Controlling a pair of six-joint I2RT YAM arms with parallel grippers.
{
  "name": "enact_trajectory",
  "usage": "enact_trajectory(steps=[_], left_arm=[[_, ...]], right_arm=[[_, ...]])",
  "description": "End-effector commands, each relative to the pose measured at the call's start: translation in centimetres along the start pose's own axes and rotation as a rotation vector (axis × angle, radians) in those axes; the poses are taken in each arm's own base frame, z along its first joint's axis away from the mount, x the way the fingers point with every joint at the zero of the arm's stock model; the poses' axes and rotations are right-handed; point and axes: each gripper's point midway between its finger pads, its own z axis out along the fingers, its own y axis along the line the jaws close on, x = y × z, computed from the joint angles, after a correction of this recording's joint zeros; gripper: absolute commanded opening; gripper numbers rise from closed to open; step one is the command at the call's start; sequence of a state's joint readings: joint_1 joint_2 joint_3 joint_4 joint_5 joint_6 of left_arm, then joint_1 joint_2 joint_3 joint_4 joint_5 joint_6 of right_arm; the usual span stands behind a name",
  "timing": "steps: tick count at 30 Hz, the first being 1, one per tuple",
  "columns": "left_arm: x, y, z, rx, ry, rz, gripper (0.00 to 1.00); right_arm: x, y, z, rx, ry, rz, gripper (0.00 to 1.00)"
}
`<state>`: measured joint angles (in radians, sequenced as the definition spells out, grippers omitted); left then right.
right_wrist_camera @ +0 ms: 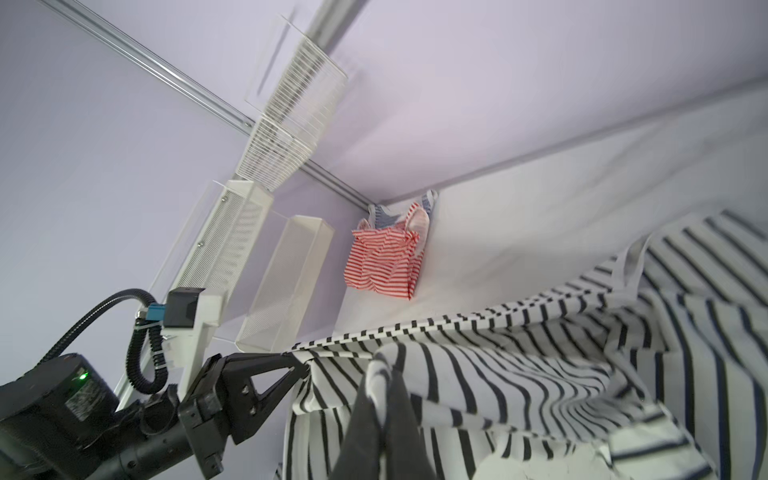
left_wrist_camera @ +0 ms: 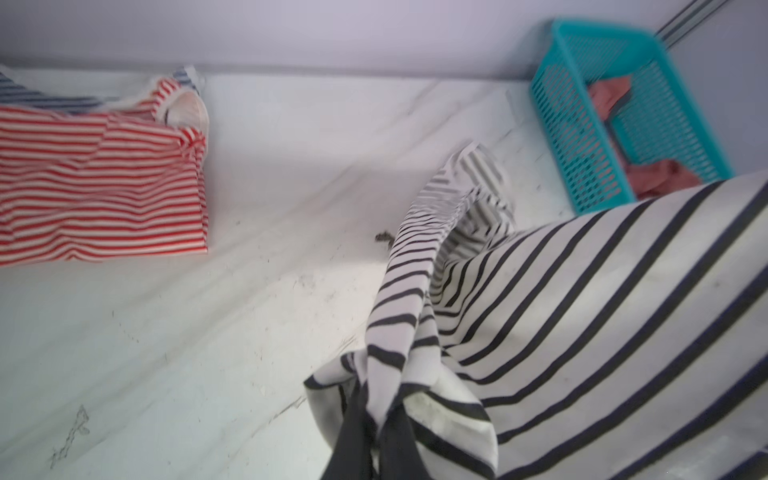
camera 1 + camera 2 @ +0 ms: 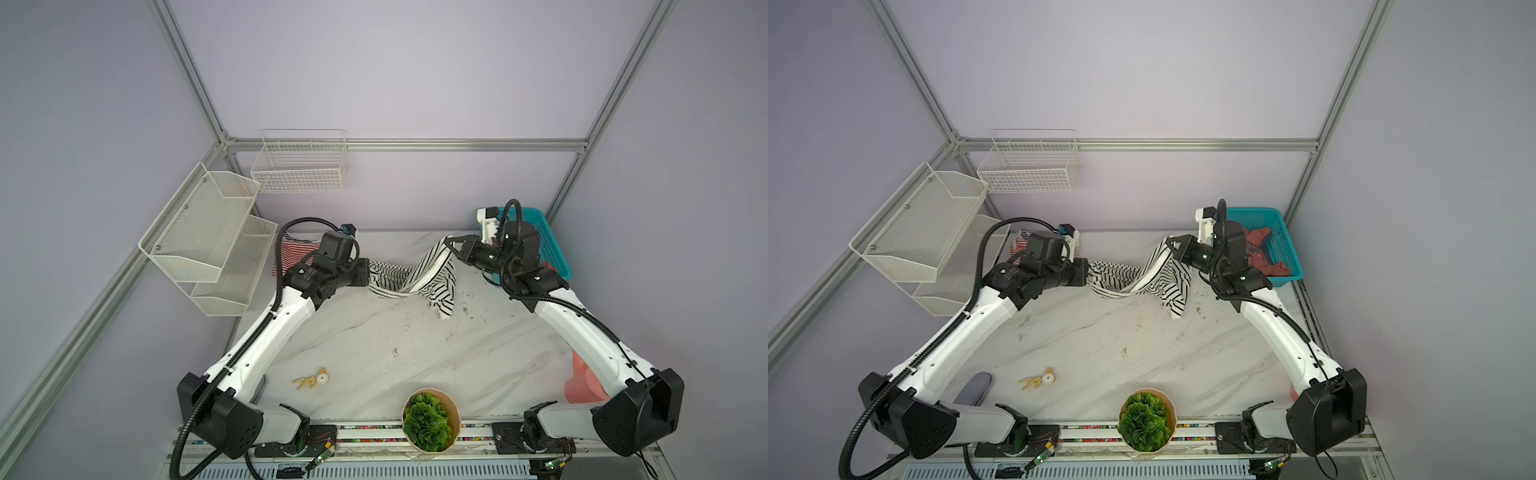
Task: Fold and stack tank tops
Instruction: Smooth out the tank top at the center of the table.
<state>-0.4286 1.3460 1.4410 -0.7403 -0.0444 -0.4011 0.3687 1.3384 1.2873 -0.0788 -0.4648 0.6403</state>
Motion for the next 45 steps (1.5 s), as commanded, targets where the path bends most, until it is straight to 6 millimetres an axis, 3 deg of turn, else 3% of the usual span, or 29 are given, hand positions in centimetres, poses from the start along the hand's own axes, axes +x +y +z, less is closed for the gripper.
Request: enact_trajectory(steps=[1, 5, 11, 14, 19, 25, 28, 32, 36, 39, 45], left_arm=[[-8.5, -2.4, -6.1, 0.109, -0.271, -0.05, 0.0], [-12.3, -4.2, -10.3, 0.186, -0.404, -0.047, 0.0], [-15.7, -6.1, -16.3, 0.299, -0.557, -0.038, 0.0], [-16.4, -6.6, -19.2, 0.342, -0.62, -0.033, 0.0], [-16.0, -7.0, -22.0, 0.394, -0.657, -0.025, 0.0], [-14.9, -6.8, -20.8, 0.396, -0.622, -0.034, 0.0], [-14.9, -6.3, -18.5, 0.348, -0.589, -0.043, 0.0], [-15.7, -5.6, -14.6, 0.272, -0.53, -0.046, 0.0], [-18.0, -4.3, -10.3, 0.224, -0.495, -0.074, 0.0], [-20.8, -3.8, -8.7, 0.255, -0.504, -0.11, 0.0], [-26.5, -5.2, -9.4, 0.376, -0.626, -0.118, 0.0]], right_arm=[[-3.3, 1.8, -1.5, 0.029, -0.091, -0.105, 0.0], [-7.1, 5.4, -3.4, -0.002, -0.2, -0.188, 0.0], [-10.7, 9.9, -6.3, -0.044, -0.304, -0.284, 0.0], [-11.5, 11.5, -7.6, -0.068, -0.328, -0.311, 0.0], [-11.6, 13.0, -8.8, -0.099, -0.332, -0.329, 0.0], [-10.9, 12.6, -8.3, -0.109, -0.3, -0.314, 0.0], [-10.9, 11.3, -6.8, -0.076, -0.285, -0.303, 0.0], [-11.4, 8.4, -3.3, -0.018, -0.246, -0.272, 0.0], [-13.3, 5.6, -0.4, 0.021, -0.239, -0.239, 0.0], [-15.5, 4.7, 1.2, 0.037, -0.27, -0.24, 0.0], [-19.9, 6.9, 2.3, -0.011, -0.373, -0.334, 0.0]])
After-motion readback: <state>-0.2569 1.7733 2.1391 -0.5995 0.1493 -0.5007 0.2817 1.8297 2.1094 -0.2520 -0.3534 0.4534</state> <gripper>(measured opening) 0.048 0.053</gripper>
